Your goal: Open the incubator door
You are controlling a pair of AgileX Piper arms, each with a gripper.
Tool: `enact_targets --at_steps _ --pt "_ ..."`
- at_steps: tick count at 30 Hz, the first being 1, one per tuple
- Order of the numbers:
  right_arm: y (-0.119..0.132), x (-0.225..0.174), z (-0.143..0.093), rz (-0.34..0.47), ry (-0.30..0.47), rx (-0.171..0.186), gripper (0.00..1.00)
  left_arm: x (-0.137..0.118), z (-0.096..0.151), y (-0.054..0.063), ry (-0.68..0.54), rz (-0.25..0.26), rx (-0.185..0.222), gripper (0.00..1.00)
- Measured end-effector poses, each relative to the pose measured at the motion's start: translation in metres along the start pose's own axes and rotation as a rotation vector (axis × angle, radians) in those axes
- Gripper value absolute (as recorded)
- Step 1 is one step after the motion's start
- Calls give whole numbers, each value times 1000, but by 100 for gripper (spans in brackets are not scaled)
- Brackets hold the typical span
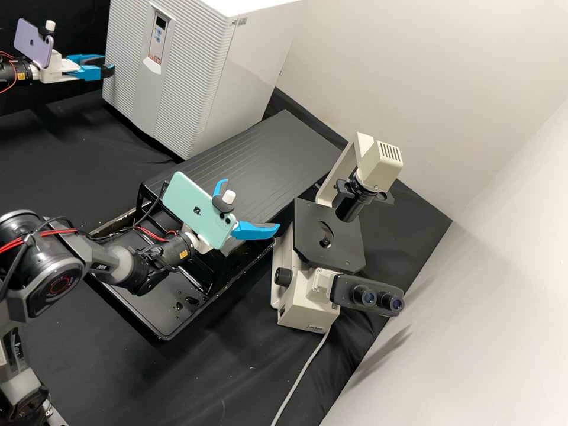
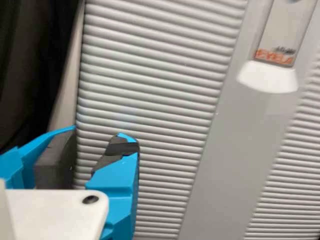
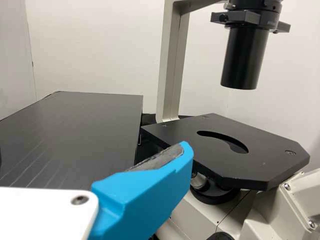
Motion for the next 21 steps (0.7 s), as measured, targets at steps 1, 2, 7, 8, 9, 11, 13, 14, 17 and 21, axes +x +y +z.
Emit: enact_targets --at_steps 1,2,7,8,9,11,13,14,17,21 --pt "0 0 0 0 0 0 100 -3 4 0 -25 -2 10 0" --pt "0 0 0 0 0 0 100 -8 9 0 -54 -3 20 0" --pt "0 0 0 0 0 0 100 -29 33 8 -173 38 45 0" --pt "0 0 0 0 0 0 100 -32 36 11 -188 48 48 0" --pt "0 0 0 0 0 0 100 -37 40 13 -205 66 46 0" --pt "0 0 0 0 0 0 100 -43 43 14 -215 76 43 0" --pt "0 0 0 0 0 0 100 -48 45 14 -215 75 38 0" --pt "0 0 0 0 0 0 100 -50 45 13 -213 72 36 0" --pt "0 0 0 0 0 0 100 -55 48 11 -210 62 32 0" --pt "0 0 0 0 0 0 100 -59 49 9 -210 54 30 0"
